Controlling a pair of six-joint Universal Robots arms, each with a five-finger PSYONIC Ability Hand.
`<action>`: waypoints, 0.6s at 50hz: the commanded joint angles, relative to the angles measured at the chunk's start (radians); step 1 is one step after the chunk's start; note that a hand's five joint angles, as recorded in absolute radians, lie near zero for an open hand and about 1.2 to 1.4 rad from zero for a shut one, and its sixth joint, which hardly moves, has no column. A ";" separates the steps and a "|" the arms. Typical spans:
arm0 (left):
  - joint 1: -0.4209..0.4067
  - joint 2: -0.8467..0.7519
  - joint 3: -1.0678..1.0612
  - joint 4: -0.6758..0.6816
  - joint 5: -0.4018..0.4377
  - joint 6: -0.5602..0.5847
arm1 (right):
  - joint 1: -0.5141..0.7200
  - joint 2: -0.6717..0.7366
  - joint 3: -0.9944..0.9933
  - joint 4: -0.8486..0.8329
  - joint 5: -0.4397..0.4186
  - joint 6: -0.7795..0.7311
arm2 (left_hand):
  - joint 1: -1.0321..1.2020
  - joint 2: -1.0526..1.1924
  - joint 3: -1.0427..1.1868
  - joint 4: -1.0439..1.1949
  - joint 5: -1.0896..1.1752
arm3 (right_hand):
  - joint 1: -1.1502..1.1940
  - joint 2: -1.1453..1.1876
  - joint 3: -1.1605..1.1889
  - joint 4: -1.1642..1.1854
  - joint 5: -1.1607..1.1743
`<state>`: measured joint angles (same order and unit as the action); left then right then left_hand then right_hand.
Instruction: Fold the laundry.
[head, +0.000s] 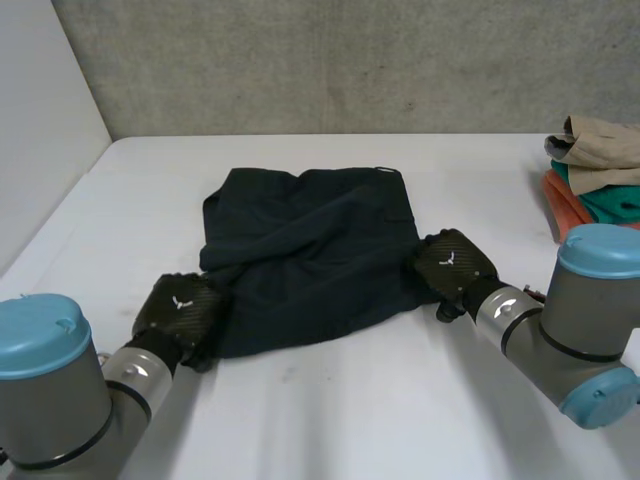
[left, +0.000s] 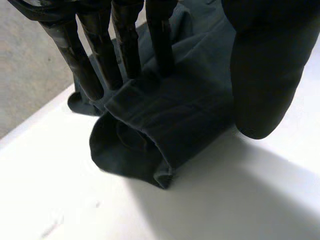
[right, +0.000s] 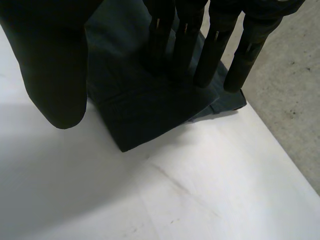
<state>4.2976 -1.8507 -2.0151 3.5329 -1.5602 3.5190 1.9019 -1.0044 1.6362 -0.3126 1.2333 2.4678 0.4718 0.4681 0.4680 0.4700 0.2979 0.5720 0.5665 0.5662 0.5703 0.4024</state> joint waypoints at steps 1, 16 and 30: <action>-0.001 -0.068 0.042 0.021 -0.003 0.004 | 0.037 0.059 -0.058 -0.023 0.028 0.002 | 0.091 0.095 0.095 0.093 0.090 | 0.132 0.138 0.138 0.134 0.127; -0.006 -0.137 0.084 0.176 -0.009 0.247 | 0.063 0.116 -0.133 -0.094 0.121 0.002 | 0.924 0.928 0.928 0.926 0.924 | 0.824 0.830 0.830 0.826 0.819; -0.062 0.249 -0.024 -0.145 -0.049 0.264 | 0.046 -0.180 0.005 0.203 0.140 -0.044 | 0.924 0.928 0.928 0.926 0.924 | 0.824 0.830 0.830 0.826 0.819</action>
<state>4.2636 -1.7444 -2.0116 3.6239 -1.6084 3.7933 1.9560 -1.0477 1.6010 -0.3080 1.3856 2.4550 1.1301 1.1937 1.1858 1.1968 0.9835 1.0940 1.1754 1.1835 1.1932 0.9662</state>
